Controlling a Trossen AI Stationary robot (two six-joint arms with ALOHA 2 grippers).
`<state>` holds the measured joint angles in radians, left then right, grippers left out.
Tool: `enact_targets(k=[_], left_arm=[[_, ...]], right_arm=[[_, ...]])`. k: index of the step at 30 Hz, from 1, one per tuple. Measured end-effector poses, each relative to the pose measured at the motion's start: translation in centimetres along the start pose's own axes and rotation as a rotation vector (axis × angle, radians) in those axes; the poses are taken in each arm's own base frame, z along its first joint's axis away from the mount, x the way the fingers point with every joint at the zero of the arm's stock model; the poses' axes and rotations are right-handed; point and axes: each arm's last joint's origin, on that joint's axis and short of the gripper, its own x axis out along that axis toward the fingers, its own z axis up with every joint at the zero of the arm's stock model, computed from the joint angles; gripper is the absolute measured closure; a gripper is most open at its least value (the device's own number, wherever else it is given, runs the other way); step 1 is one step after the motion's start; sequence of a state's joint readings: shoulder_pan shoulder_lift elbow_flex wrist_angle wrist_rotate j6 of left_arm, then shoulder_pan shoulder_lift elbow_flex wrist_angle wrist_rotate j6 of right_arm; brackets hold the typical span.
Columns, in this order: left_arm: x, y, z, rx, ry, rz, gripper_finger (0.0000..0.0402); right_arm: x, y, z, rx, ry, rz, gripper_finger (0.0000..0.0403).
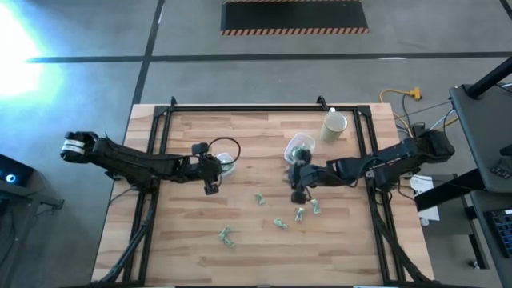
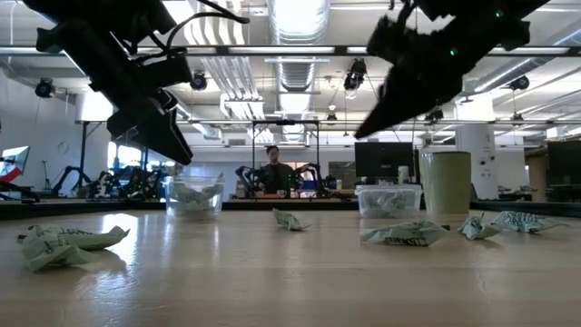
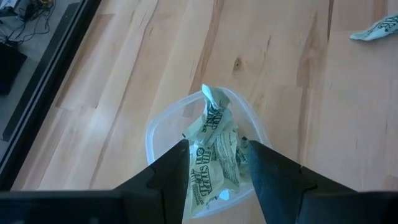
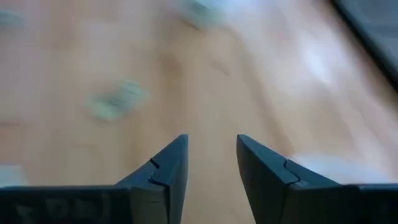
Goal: Pick and place items into bin
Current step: Put the stevia packet into the right transparent bin
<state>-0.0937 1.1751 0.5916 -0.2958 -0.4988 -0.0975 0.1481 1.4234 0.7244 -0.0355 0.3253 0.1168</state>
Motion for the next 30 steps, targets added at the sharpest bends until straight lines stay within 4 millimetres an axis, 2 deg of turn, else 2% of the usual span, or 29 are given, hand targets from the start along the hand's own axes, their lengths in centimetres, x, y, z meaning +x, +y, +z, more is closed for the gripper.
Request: enact_targets(k=[3,7,13,16,22,30], left_arm=[[0.0,-0.1,0.0,0.001,0.003,-0.018,0.0255],[0.0,-0.1,-0.1,0.004,0.009,-0.022,0.0255],[0.1,-0.1,-0.2,0.004,0.01,-0.022,0.0255],[0.0,-0.1,-0.2,0.004,0.009,-0.023,0.0255],[0.0,-0.1,-0.2,0.002,0.008,-0.026,0.0255],[0.1,-0.1,-0.3,0.003,0.011,-0.025,0.0255]], right_arm=[[0.5,1.2,0.6,-0.052,-0.077,0.213,0.0277],[0.6,2.1,0.2,-0.043,-0.025,0.383,0.028],[-0.3,2.9,-2.1,0.11,0.256,0.363,0.0291],[-0.8,3.4,-2.9,0.157,0.34,0.352,0.0297],[-1.3,4.6,-3.5,0.137,0.35,0.369,0.0306],[-1.4,5.0,-5.2,0.17,0.38,0.303,0.0315]])
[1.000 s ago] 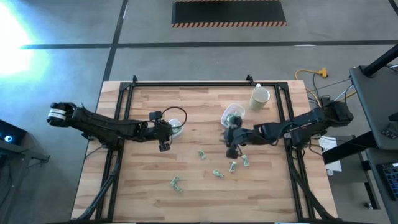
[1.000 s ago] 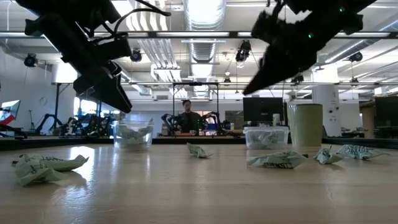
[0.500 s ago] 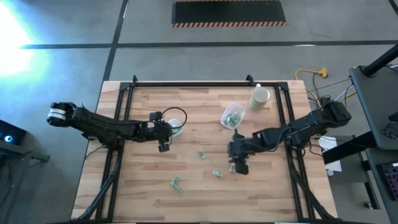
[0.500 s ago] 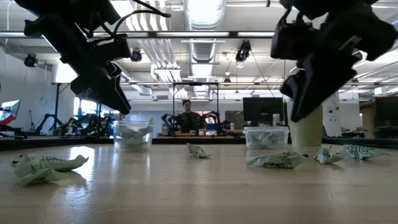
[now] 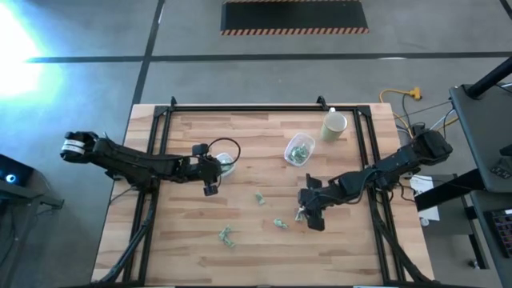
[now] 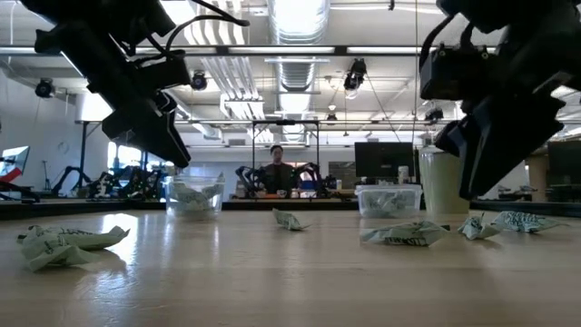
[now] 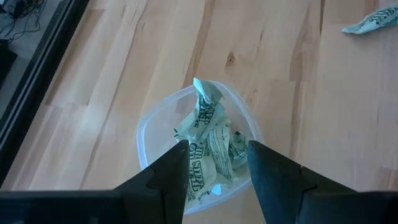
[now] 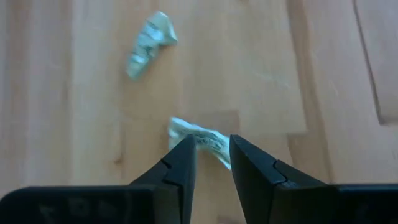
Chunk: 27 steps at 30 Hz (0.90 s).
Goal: Pick and place items into bin
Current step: Put the stevia packet into the right transparent bin
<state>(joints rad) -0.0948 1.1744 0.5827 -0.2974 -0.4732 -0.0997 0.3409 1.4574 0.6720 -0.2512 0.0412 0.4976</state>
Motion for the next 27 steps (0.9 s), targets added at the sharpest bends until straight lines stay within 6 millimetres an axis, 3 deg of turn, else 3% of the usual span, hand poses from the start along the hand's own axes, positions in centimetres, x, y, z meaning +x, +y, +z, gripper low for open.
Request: enact_targets(k=[22,27], left_arm=[[0.0,0.0,0.0,-0.001,0.002,-0.005,0.0255],[0.0,0.0,0.0,-0.002,0.002,-0.006,0.0255]], right_arm=[[1.4,-1.1,-2.2,0.026,-0.058,0.022,0.0305],[2.6,-1.0,-2.4,0.015,-0.053,0.031,0.0307]])
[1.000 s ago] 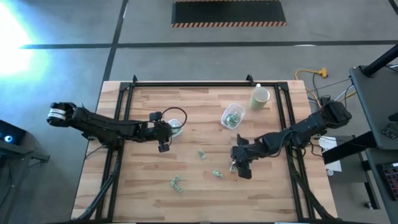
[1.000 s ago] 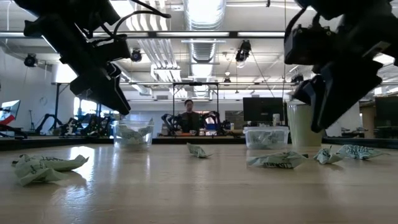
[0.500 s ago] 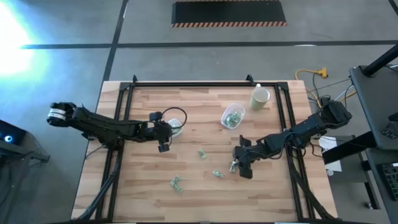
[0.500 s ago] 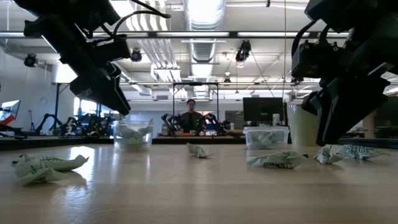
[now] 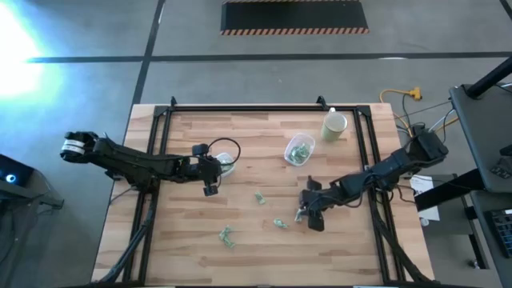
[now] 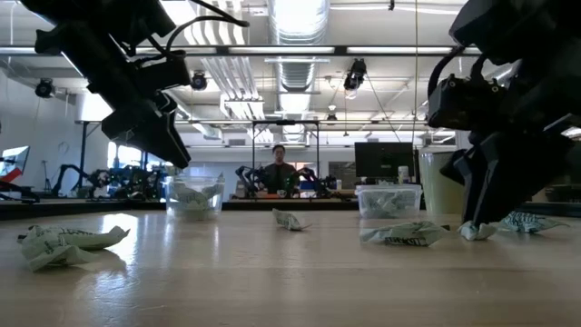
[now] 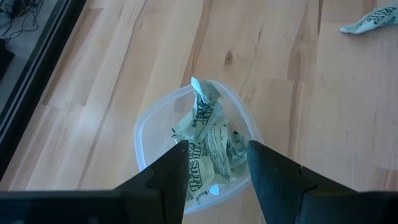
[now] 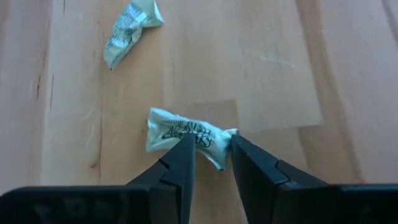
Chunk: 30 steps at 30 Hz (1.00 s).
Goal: Pick and place items into bin
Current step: Put the stevia packet into the right transparent bin
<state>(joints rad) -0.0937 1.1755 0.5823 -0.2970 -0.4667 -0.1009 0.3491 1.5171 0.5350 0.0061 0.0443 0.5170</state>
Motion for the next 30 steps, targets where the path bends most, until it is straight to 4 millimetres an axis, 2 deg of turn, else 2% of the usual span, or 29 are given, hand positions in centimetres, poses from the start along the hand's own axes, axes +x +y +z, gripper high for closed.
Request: enact_targets(k=[7,14,24,30], left_arm=[[0.0,0.0,0.0,0.0,0.001,-0.005,0.0255],[0.0,0.0,0.0,0.0,0.002,-0.01,0.0255],[0.0,0.0,0.0,0.002,0.002,-0.01,0.0255],[0.0,-0.1,0.0,0.003,0.001,-0.011,0.0255]], right_arm=[[0.7,-0.1,-0.2,-0.02,0.031,-0.001,0.0316],[0.3,0.2,0.2,-0.094,0.018,0.015,0.0385],[-0.2,0.6,1.4,-0.232,-0.053,-0.035,0.039],[-1.4,0.7,3.0,-0.356,-0.17,-0.223,0.0391]])
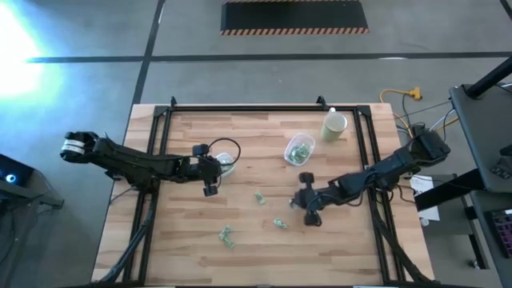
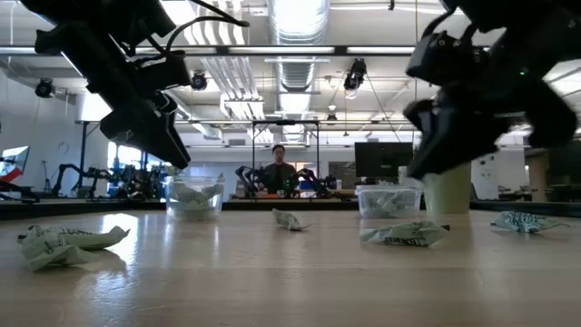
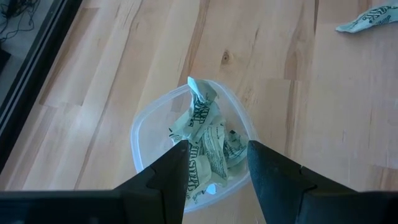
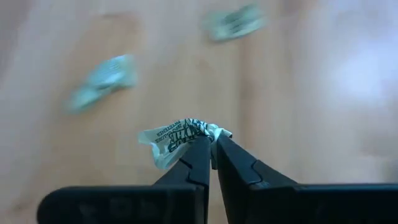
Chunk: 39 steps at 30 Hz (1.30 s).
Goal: Pick and place items into bin
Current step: Put the stevia packet into the right transparent bin
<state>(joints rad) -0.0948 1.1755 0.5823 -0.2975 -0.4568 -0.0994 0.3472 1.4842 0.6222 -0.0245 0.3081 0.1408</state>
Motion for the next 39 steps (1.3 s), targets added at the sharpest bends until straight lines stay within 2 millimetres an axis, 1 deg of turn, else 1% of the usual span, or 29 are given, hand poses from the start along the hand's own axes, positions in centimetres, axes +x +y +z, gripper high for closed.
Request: enact_targets(k=[4,8,10,11,13,18,22,25,28,36,39], left_arm=[[0.0,0.0,0.0,0.0,0.0,0.0,0.0255],[0.0,0.0,0.0,0.0,-0.001,0.0,0.0255],[0.0,0.0,0.0,0.0,0.0,0.0,0.0255],[0.0,0.0,0.0,0.0,-0.001,0.0,0.0255],[0.0,0.0,0.0,0.0,-0.001,0.0,0.0255],[0.0,0.0,0.0,0.0,-0.001,0.0,0.0255],[0.0,0.0,0.0,0.0,-0.001,0.001,0.0255],[0.0,0.0,0.0,0.001,-0.001,0.0,0.0255],[0.0,0.0,0.0,0.001,-0.001,0.0,0.0255],[0.0,0.0,0.0,0.0,-0.001,0.001,0.0255],[0.0,0.0,0.0,0.0,-0.001,0.001,0.0255]], right_arm=[[-0.8,-1.1,0.6,-0.036,-0.046,-0.302,0.039],[-1.5,-2.5,0.7,0.0,-0.079,-0.65,0.0389],[-1.6,-3.4,0.7,0.038,-0.092,-0.773,0.0389],[-1.6,-3.8,0.7,0.056,-0.092,-0.806,0.0389],[-1.4,-4.7,0.7,0.096,-0.081,-0.83,0.0389],[-0.6,-7.3,0.2,0.206,-0.021,-0.774,0.0389],[-0.3,-8.8,-0.2,0.294,-0.006,-0.777,0.0386],[-0.2,-9.2,-0.4,0.315,0.009,-0.738,0.0374],[0.0,-9.2,-0.8,0.315,0.025,-0.707,0.0351],[0.0,-9.2,-1.1,0.314,0.026,-0.742,0.027],[-0.3,-9.3,-1.0,0.288,0.026,-0.76,0.025]])
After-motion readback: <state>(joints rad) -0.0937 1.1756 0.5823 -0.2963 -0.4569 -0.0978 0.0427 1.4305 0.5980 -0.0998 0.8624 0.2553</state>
